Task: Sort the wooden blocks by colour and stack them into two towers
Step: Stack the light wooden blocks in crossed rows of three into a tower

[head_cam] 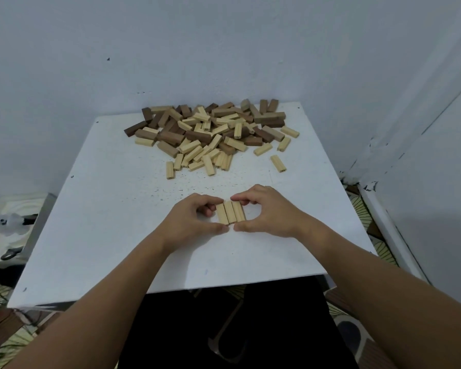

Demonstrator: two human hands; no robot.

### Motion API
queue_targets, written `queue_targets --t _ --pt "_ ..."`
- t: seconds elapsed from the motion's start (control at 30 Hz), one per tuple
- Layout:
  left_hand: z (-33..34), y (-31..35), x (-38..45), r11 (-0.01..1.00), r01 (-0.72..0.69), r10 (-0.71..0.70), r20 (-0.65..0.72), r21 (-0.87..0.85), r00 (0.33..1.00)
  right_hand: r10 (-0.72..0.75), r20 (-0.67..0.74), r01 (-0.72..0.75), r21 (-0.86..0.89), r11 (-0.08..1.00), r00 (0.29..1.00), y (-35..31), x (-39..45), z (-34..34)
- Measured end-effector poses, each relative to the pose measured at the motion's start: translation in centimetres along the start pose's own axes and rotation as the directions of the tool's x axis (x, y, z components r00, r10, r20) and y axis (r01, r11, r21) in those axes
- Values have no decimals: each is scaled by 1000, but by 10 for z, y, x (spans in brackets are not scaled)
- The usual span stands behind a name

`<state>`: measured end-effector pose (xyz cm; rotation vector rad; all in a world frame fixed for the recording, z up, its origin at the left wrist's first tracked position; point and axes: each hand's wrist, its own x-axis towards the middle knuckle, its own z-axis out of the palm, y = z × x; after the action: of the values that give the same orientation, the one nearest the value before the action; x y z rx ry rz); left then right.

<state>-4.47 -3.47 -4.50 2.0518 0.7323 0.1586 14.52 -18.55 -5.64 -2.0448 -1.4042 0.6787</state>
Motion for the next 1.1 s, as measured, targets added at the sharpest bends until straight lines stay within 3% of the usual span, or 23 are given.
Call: queue_targets --t 0.13,0.6,1.1 --pt "0 2 0 1000 14 -13 24 -15 1000 6 57 -6 10 1000 998 -2 2 -6" --pt "-2 7 -2 999 7 -5 53 -40 999 6 -64 -7 -7 1000 998 -7 1 4" --pt "-2 7 0 999 6 -4 60 -39 998 18 -60 -21 -41 999 998 -9 0 6"
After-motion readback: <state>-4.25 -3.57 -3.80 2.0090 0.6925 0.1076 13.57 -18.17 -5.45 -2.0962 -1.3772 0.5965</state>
